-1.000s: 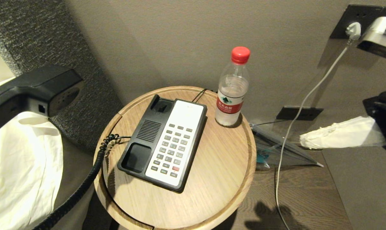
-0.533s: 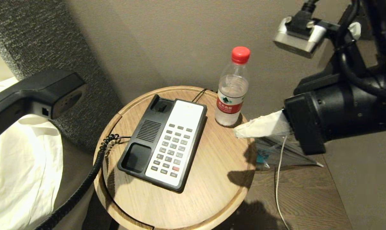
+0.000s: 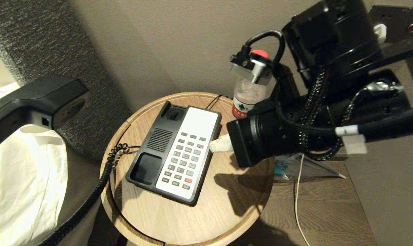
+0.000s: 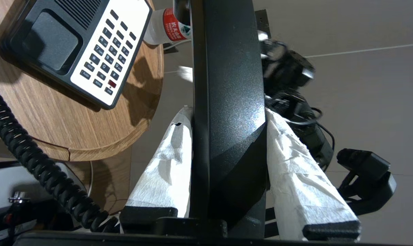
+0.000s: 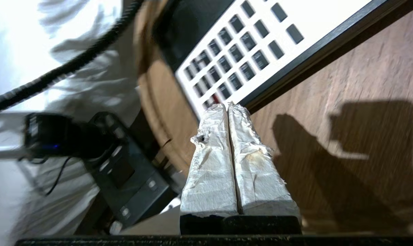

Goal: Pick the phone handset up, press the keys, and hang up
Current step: Dial the number

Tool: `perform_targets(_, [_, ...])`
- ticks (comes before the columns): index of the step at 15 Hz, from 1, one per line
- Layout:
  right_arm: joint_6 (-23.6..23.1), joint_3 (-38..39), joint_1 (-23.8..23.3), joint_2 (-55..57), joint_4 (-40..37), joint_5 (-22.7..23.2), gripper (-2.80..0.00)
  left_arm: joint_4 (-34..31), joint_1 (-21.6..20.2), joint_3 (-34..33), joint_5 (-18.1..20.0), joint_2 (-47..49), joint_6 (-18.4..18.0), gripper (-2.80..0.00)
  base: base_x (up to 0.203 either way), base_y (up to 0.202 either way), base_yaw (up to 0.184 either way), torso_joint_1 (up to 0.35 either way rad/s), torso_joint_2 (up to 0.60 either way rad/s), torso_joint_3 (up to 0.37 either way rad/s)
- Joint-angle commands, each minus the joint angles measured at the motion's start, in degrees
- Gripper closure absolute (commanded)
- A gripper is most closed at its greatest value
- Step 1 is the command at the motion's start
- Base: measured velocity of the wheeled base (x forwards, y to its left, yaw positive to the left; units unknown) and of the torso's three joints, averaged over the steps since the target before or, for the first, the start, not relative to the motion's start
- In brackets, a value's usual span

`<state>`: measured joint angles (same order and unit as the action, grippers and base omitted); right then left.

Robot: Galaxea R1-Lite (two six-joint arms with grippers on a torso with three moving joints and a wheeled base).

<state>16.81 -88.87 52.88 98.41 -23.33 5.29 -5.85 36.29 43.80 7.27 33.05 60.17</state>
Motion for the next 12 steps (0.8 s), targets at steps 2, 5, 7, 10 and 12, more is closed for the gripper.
perform_targets(2, [0.12,-0.01,0.35,3.83,1.68,-2.0,0.0,-0.3,0.01,-0.11,0.03,-0.82,-0.02,0.0,0.0,0.0,0.0,0.0,0.0,0.0])
perform_targets(5, [-0.03,-1.8,0.38,6.17,2.06,-3.23,0.0,-0.21,0.01,-0.11,0.03,-0.79,-0.5,0.0,0.0,0.0,0.0,0.0,0.0,0.0])
perform_targets(7, [0.21,-3.75,0.32,7.78,1.83,-3.51,0.0,-0.08,0.16,-1.57,0.09,-0.7,-1.78,0.0,0.0,0.0,0.0,0.0,0.0,0.0])
perform_targets(10, [0.24,-4.58,0.29,9.31,1.64,-3.62,0.0,0.05,0.18,-2.4,0.21,-0.88,-2.34,0.0,0.0,0.0,0.0,0.0,0.0,0.0])
perform_targets(12, [0.12,-4.77,0.35,10.94,2.21,-5.35,0.0,0.05,0.18,-2.14,0.21,-1.06,-2.34,0.0,0.0,0.0,0.0,0.0,0.0,0.0])
